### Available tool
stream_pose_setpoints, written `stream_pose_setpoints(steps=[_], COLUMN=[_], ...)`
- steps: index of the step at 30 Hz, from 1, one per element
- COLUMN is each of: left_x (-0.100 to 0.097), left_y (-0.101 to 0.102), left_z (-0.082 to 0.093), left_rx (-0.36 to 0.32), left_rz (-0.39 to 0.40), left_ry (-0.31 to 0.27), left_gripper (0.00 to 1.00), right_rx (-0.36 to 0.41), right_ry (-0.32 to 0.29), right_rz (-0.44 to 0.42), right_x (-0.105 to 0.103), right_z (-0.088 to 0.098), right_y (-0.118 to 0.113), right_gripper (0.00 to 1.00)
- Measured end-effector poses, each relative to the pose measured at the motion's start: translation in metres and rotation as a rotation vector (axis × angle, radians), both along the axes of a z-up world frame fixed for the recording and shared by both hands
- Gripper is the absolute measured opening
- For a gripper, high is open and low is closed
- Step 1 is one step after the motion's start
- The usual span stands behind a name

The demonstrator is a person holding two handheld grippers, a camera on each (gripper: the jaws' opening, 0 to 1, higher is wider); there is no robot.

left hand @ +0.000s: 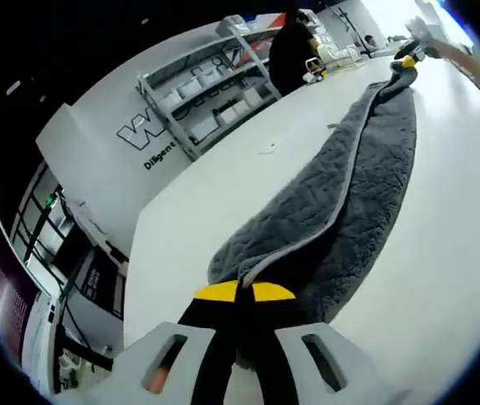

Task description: Open the folded towel by lifting each exposed corner and separating the folded layers until the towel lies flat within the target outline without major curled edges

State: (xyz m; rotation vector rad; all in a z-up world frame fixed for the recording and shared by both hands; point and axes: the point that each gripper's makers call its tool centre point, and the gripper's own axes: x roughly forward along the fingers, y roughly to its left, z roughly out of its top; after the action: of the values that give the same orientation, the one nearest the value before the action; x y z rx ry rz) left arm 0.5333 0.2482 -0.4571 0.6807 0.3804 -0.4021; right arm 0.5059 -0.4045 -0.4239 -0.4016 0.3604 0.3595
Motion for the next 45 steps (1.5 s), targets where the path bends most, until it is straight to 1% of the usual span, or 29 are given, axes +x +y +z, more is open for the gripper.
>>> stream_pose_setpoints(steps=[3, 7, 9, 11, 12, 13, 14, 15, 17, 19, 20, 22, 23, 25, 27, 29, 30, 32, 34, 37, 39, 42, 45], left_x=[-0.002, -0.005, -0.005, -0.005, -0.004, -0.004, -0.005, -0.005, -0.005, -0.005, -0.005, -0.005, -0.006, -0.005, -0.005, -0.007, -0.006, -0.007, -0.010, -0.014, -0.019, -0.030, -0.039], left_y=[0.002, 0.003, 0.002, 0.002, 0.002, 0.002, 0.001, 0.002, 0.001, 0.001, 0.001, 0.001, 0.001, 0.001, 0.001, -0.001, 0.000, 0.002, 0.004, 0.006, 0.011, 0.016, 0.022], left_z=[-0.003, -0.005, -0.005, -0.006, -0.006, -0.007, -0.007, -0.007, -0.007, -0.009, -0.010, -0.011, -0.011, -0.010, -0.007, -0.005, -0.002, 0.000, 0.005, 0.009, 0.013, 0.018, 0.021], left_rx=[-0.010, -0.010, -0.017, -0.017, -0.014, -0.012, -0.010, -0.009, -0.010, -0.008, -0.007, -0.010, -0.009, -0.008, -0.011, -0.022, -0.032, -0.042, -0.066, -0.088, -0.095, -0.124, -0.132], left_rz=[0.001, 0.007, 0.007, 0.007, 0.007, 0.008, 0.008, 0.009, 0.009, 0.009, 0.010, 0.012, 0.012, 0.012, 0.012, -0.002, 0.003, 0.011, 0.023, 0.033, 0.058, 0.091, 0.129], left_ry=[0.012, 0.018, 0.018, 0.020, 0.020, 0.022, 0.023, 0.022, 0.022, 0.027, 0.028, 0.032, 0.032, 0.030, 0.023, 0.028, 0.017, 0.010, 0.000, -0.004, -0.014, -0.026, -0.037], left_gripper=[0.02, 0.02, 0.02, 0.02, 0.02, 0.02, 0.02, 0.02, 0.02, 0.02, 0.02, 0.02, 0.02, 0.02, 0.02, 0.02, 0.02, 0.02, 0.02, 0.02, 0.02, 0.02, 0.02], right_rx=[0.004, -0.004, -0.037, -0.122, -0.149, -0.157, -0.141, -0.108, -0.066, -0.039, -0.038, -0.080, -0.080, -0.078, -0.094, -0.120, -0.123, -0.077, -0.075, -0.053, -0.034, -0.034, -0.036], right_ry=[0.003, 0.027, 0.047, 0.048, 0.070, 0.083, 0.082, 0.111, 0.144, 0.227, 0.262, 0.295, 0.278, 0.254, 0.230, 0.213, 0.196, 0.167, 0.141, 0.106, 0.079, 0.056, 0.041], right_rz=[0.007, 0.046, 0.064, 0.067, 0.075, 0.087, 0.085, 0.115, 0.164, 0.204, 0.210, 0.233, 0.240, 0.263, 0.277, 0.268, 0.270, 0.255, 0.242, 0.234, 0.229, 0.220, 0.226], right_x=[0.000, 0.000, 0.001, 0.004, 0.006, 0.008, 0.012, 0.017, 0.023, 0.030, 0.033, 0.034, 0.034, 0.033, 0.030, 0.029, 0.028, 0.028, 0.023, 0.012, 0.002, -0.015, -0.030], right_z=[0.001, -0.002, -0.006, -0.008, -0.011, -0.013, -0.011, -0.012, -0.012, -0.020, -0.025, -0.032, -0.031, -0.027, -0.025, -0.023, -0.019, -0.012, -0.006, 0.003, 0.011, 0.017, 0.021], right_y=[0.001, 0.004, 0.004, -0.001, -0.002, -0.001, 0.000, 0.002, 0.009, 0.012, 0.012, 0.014, 0.018, 0.023, 0.029, 0.027, 0.026, 0.025, 0.018, 0.014, 0.014, 0.014, 0.015], right_gripper=[0.40, 0.47, 0.47, 0.46, 0.45, 0.44, 0.44, 0.44, 0.44, 0.44, 0.40, 0.17, 0.11, 0.03, 0.02, 0.01, 0.01, 0.01, 0.00, 0.00, 0.00, 0.00, 0.00])
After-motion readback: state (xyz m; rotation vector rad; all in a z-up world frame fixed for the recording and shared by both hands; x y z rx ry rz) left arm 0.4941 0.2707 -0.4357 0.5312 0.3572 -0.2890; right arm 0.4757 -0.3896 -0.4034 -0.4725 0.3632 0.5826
